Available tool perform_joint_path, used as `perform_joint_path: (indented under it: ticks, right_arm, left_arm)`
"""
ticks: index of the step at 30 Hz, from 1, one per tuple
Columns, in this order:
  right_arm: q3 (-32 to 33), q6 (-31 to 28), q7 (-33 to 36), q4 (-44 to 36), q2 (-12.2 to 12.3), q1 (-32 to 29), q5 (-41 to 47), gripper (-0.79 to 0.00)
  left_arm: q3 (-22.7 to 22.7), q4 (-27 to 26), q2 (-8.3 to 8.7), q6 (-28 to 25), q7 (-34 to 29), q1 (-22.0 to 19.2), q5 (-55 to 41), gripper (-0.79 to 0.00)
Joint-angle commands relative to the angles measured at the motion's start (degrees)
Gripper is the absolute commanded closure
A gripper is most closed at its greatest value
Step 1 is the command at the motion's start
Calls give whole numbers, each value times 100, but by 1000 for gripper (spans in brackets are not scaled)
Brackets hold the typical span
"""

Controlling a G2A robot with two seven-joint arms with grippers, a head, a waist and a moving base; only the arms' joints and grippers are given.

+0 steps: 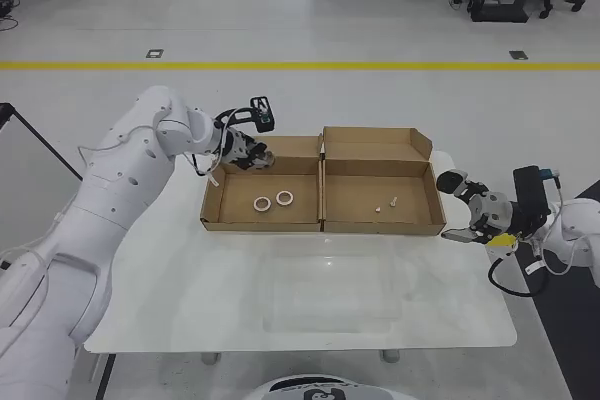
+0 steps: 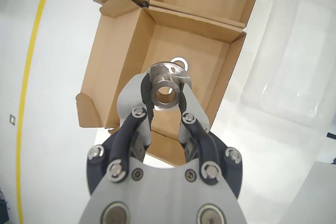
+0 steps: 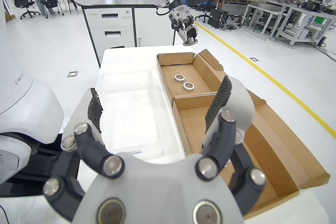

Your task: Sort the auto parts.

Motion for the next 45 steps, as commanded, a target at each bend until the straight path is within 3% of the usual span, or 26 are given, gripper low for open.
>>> perform_joint_path:
  ticks: [1, 9, 21, 36, 45]
  right_arm:
    - [0, 0, -6, 0, 0, 0, -1, -785]
    - [0, 0, -6, 0, 0, 0, -1, -785]
    - [0, 0, -6, 0, 0, 0, -1, -785]
    - [0, 0, -6, 0, 0, 0, -1, -785]
    - [0, 0, -6, 0, 0, 0, -1, -785]
  left_arm:
    - [225, 173, -37, -47, 49, -81, 94, 0]
    - [734, 872, -201, -222, 224, -249, 345, 0]
    - [1156, 1744, -467, -415, 596, -267, 797, 0]
    - [1338, 2165, -742, -428, 444, -568, 674, 0]
    - [1345, 2169, -746, -428, 438, -571, 675, 0]
